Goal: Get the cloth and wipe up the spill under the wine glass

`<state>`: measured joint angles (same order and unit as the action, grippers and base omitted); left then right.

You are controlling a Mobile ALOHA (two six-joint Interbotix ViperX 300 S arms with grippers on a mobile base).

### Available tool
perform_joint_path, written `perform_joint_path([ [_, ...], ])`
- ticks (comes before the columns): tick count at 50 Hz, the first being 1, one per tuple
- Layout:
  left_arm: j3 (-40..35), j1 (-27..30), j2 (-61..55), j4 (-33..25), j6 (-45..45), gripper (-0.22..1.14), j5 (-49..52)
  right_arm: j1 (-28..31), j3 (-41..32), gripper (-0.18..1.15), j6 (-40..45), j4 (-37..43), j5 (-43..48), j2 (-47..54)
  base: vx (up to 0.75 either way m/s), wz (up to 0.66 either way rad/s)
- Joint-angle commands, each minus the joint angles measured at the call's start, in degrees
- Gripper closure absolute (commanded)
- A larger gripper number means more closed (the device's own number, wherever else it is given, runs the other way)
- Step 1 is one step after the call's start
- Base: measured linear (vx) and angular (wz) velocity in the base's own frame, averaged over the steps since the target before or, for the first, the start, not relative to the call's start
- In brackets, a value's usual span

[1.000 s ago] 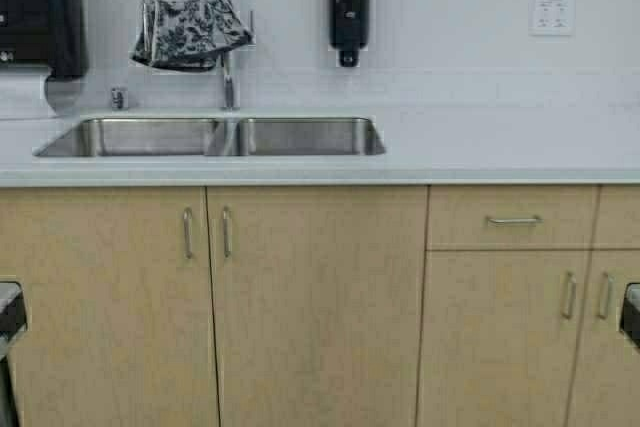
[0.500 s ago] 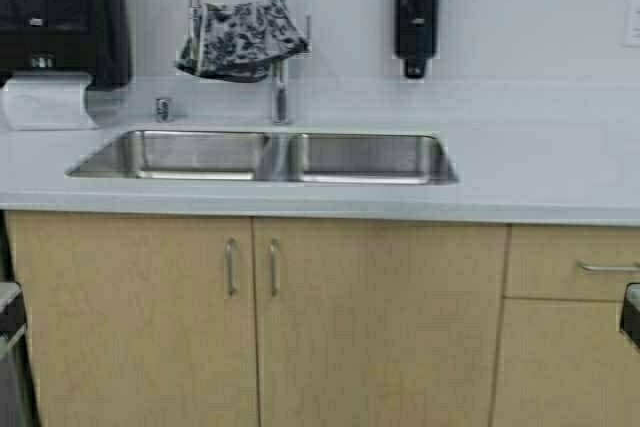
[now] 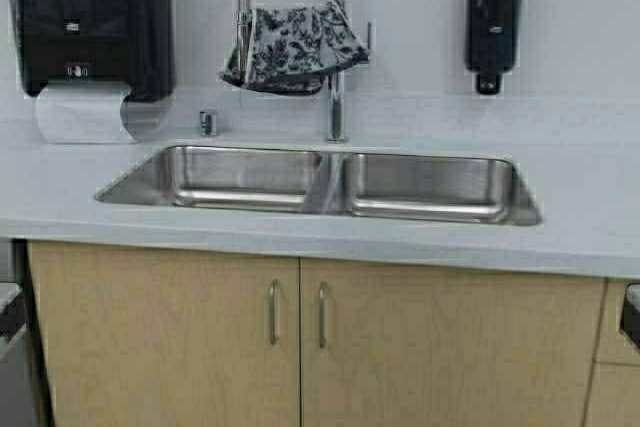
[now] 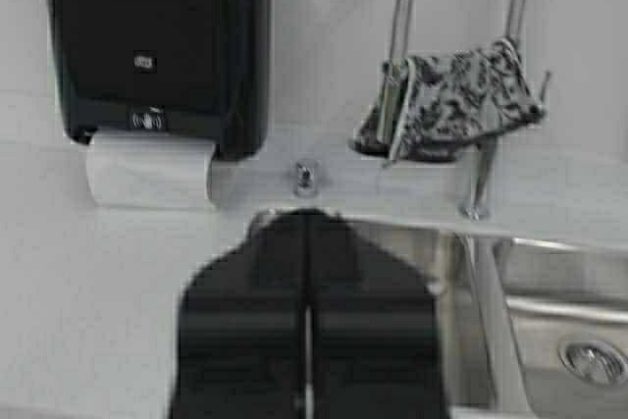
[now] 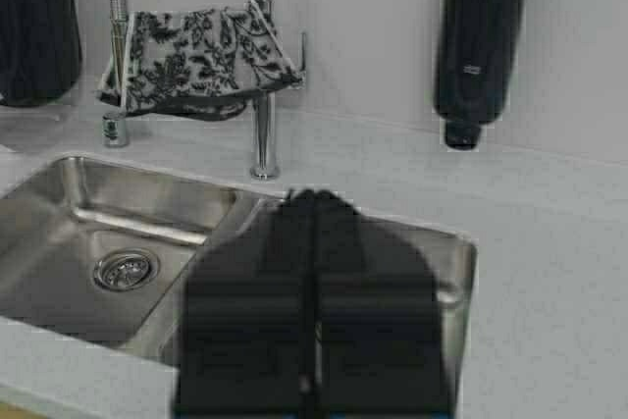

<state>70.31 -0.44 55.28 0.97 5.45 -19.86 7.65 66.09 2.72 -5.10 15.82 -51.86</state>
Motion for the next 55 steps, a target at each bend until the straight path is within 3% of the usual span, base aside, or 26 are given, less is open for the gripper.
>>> perform_joint_path([
  [1, 0.18, -0.09, 2.55, 0.26, -0.09, 0.89, -0.53, 1.85, -1.85, 0.92, 0.18, -0.09, 0.09, 0.18, 0.30, 0.10],
  [16, 1.85, -0.09, 10.02, 0.70, -0.79, 0.89, 4.92, 7.47, -5.98, 0.92, 0.09, -1.32, -0.44, 5.10, 0.31, 0.06],
  [36, 3.52, -0.09, 14.41, 0.70, -1.14, 0.89, 5.98, 20.04, -14.33, 0.92, -0.09, -1.49, 1.14, 19.95, 0.27, 0.00],
  [55, 3.78, -0.09, 16.44, 0.62, -0.97, 0.89, 7.03, 25.75, -14.85, 0.91, 0.00, -1.49, 16.79, 38.41, 0.22, 0.02],
])
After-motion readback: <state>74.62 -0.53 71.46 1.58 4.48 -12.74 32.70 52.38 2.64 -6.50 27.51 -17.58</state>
